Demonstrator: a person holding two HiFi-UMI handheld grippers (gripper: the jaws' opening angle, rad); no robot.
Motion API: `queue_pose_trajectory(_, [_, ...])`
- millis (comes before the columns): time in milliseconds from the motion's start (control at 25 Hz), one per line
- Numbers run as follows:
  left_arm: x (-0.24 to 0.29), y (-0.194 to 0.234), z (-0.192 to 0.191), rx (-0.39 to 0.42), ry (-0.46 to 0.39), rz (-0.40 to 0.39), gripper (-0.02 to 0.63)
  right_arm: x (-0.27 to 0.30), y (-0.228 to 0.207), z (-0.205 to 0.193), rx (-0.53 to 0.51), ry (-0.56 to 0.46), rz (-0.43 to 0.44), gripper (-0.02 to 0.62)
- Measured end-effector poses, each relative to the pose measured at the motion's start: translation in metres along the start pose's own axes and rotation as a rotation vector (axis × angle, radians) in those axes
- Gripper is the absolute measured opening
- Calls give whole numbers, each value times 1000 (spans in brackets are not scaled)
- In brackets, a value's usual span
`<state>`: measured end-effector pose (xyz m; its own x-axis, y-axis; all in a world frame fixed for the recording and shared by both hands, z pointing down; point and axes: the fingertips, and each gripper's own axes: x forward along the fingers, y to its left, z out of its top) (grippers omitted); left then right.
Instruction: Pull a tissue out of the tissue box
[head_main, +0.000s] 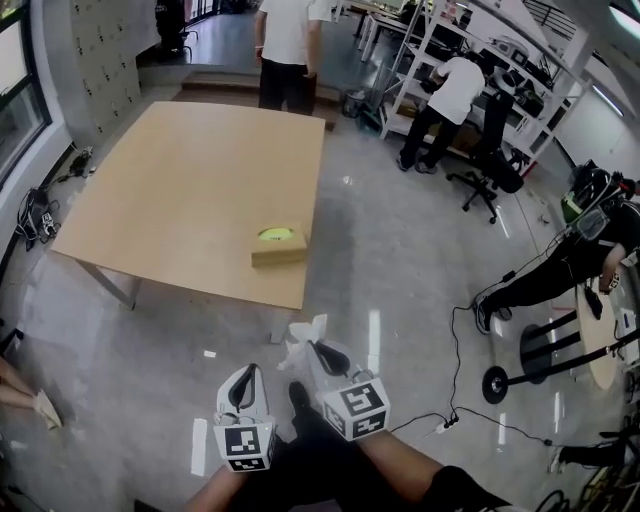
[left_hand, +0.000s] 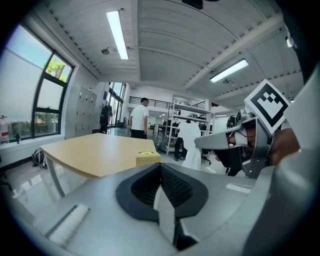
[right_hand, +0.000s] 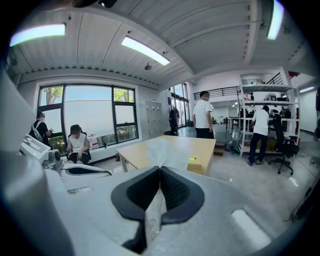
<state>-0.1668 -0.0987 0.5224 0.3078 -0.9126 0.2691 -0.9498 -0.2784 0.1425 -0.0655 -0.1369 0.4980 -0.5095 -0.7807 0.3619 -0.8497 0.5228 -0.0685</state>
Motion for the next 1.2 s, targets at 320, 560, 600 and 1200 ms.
queue_pose_trajectory(320, [-36, -22, -32, -17, -4, 11, 18, -44, 3, -24, -11, 37, 4, -3])
queue_pose_trajectory(560, [-56, -59, -51, -53, 8, 55, 18, -71, -4, -43, -24, 30, 56, -3])
queue_pose_trajectory(600, [-60, -67, -53, -49, 3, 61, 18, -78, -6, -44, -27, 23, 66, -3])
queue_pose_trajectory(1200, [-89, -249, -41, -3, -54, 132, 18, -231, -86, -69, -81, -38, 173, -3])
